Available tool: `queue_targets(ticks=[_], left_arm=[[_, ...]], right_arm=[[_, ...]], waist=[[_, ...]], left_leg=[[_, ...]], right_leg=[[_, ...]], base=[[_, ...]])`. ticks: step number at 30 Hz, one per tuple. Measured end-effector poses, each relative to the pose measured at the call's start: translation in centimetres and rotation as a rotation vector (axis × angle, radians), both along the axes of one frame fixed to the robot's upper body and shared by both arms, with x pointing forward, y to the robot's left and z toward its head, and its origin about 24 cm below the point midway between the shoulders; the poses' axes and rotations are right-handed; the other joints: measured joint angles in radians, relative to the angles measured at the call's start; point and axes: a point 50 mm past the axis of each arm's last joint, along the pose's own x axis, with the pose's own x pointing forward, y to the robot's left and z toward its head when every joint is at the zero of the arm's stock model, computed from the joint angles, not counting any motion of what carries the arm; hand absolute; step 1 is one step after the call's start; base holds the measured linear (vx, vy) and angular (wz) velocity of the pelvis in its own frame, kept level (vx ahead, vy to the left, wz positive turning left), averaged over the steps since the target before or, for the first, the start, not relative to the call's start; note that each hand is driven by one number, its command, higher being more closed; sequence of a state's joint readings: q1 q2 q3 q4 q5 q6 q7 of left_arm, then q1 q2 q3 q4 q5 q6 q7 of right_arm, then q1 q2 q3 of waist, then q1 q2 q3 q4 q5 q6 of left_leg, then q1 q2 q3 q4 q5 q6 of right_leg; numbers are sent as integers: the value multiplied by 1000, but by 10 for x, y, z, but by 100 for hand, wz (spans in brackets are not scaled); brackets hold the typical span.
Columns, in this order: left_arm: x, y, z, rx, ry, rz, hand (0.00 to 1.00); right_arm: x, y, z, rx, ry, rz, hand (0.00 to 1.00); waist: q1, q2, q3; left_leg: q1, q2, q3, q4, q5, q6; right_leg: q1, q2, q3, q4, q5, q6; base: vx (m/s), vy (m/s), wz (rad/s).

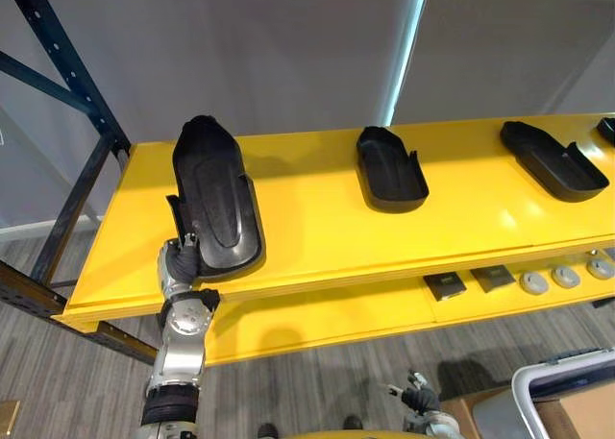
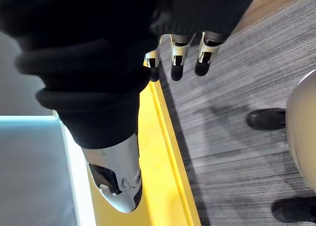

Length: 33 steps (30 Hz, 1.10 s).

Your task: Walk over and take plastic housings, then place them on the shelf

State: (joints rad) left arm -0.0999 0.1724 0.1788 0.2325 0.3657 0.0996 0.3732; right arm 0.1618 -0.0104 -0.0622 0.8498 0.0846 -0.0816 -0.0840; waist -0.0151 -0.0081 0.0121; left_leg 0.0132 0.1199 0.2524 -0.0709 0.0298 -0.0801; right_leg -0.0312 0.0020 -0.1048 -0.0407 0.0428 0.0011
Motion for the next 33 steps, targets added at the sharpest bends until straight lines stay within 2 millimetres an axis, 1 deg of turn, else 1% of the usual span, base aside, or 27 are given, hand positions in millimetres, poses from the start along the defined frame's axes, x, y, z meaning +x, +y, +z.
queue_targets(ticks=[2, 4, 6, 10, 11, 17, 19, 21, 30, 33], left_arm=[[-1, 9, -4, -4, 26, 37, 100], [-2, 15, -4, 14, 36, 45, 100], [2, 19, -2, 23, 37, 49, 100], [16, 24, 5, 13, 23, 71, 100], [19, 25, 8, 17, 21, 72, 0], [34, 33, 21, 45, 10, 76, 0], [35, 35, 20, 49, 16, 81, 0], [38, 35, 21, 43, 19, 80, 0], [38, 36, 22, -34, -30, 114, 0], [39, 36, 25, -61, -62, 124, 0]], right_arm=[[0, 0, 0, -4, 0, 8, 0], [0, 0, 0, -6, 1, 9, 0], [0, -1, 0, -11, 3, 14, 0], [0, -3, 0, -16, 5, 16, 0], [0, -3, 0, -16, 4, 16, 0], [4, -3, 1, -16, -7, 20, 0], [3, -4, 1, -18, -4, 20, 0], [1, -5, 0, -22, 4, 21, 0], [0, -6, 0, -23, 8, 19, 0], [1, -5, 0, -23, 6, 20, 0]], waist=[[-2, 0, 0], [-2, 0, 0], [0, 0, 0], [-1, 1, 2], [-3, 1, 2], [-14, -1, 20], [-23, -1, 21], [-23, -1, 23], [-25, -4, 30], [-24, -9, 38]], left_leg=[[-2, 1, 3, -4, 2, -2], [-2, 1, 5, -10, 1, -8], [-2, 1, 5, -21, 6, -11], [-12, 2, 5, -22, 12, -4], [-12, 2, 5, -22, 12, -4], [-12, 2, 2, -22, 12, -4], [-12, 1, 2, -22, 12, -4], [-12, 2, 0, -22, 12, -4], [-12, 3, 2, -22, 12, -4], [-11, 3, 2, -22, 12, -4]], right_leg=[[-8, 2, 7, 0, 0, 2], [-10, 4, 12, -2, 0, 4], [-18, 8, 13, -3, 0, 4], [-26, 15, 17, -5, 5, -3], [-26, 16, 17, -6, 5, -3], [-26, 18, 23, -12, 6, -5], [-26, 18, 23, -12, 7, -6], [-26, 18, 23, -12, 8, -8], [-28, 18, 28, -13, 9, -10], [-27, 19, 28, -13, 9, -10]], base=[[-45, 0, -9], [-1, -7, -9], [6, -5, -2], [56, -9, -3], [73, 4, -4], [44, 2, -3], [0, 0, 0], [0, 0, 0], [-4, 1, 0], [0, 0, 0]])
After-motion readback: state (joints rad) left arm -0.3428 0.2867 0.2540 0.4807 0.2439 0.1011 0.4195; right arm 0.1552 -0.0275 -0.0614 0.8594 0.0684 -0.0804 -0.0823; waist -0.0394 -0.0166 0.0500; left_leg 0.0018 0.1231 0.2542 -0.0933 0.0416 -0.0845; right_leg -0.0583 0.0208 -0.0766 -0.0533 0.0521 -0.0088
